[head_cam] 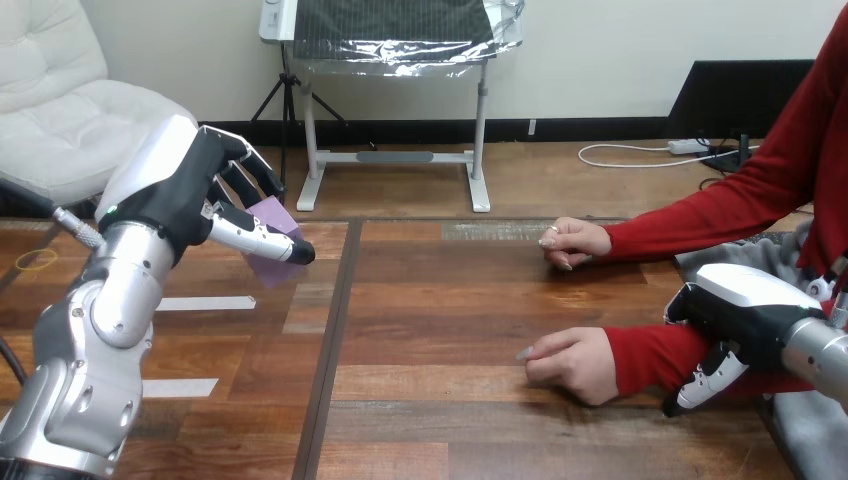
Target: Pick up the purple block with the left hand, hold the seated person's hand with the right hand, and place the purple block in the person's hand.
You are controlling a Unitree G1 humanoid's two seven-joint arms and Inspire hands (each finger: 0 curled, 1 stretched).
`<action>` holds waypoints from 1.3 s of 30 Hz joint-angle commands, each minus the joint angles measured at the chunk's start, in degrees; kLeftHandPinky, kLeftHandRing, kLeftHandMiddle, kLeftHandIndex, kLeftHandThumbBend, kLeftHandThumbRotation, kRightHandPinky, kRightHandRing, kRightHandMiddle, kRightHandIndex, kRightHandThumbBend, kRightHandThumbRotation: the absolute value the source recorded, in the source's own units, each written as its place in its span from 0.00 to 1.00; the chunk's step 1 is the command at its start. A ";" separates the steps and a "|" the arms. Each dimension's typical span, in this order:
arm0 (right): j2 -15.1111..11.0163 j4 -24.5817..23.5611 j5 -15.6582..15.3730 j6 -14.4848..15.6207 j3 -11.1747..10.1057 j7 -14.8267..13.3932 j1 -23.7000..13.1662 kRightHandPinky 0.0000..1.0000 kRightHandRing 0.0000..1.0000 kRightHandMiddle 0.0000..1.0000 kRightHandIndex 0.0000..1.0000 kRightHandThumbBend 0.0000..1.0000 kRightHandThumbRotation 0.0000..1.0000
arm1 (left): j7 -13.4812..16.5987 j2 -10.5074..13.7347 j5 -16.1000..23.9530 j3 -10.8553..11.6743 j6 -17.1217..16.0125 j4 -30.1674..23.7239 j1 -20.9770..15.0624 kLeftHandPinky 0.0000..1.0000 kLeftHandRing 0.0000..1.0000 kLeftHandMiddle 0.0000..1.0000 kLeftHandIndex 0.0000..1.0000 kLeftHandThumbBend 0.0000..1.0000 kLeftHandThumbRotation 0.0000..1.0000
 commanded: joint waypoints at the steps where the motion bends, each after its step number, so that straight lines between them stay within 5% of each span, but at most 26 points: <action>1: 2.63 0.99 1.37 -1.93 -0.11 -0.54 0.42 0.21 0.26 0.32 0.33 0.85 0.01 | 0.73 0.54 0.08 1.60 -1.08 -2.29 -2.47 0.24 0.31 0.40 0.43 0.77 0.00; 39: 0.94 -3.16 7.71 -9.02 -4.60 -2.34 0.48 0.18 0.21 0.26 0.26 0.81 0.00 | 1.68 -0.99 -1.02 1.32 -1.93 -0.34 -3.13 0.23 0.30 0.39 0.42 0.77 0.00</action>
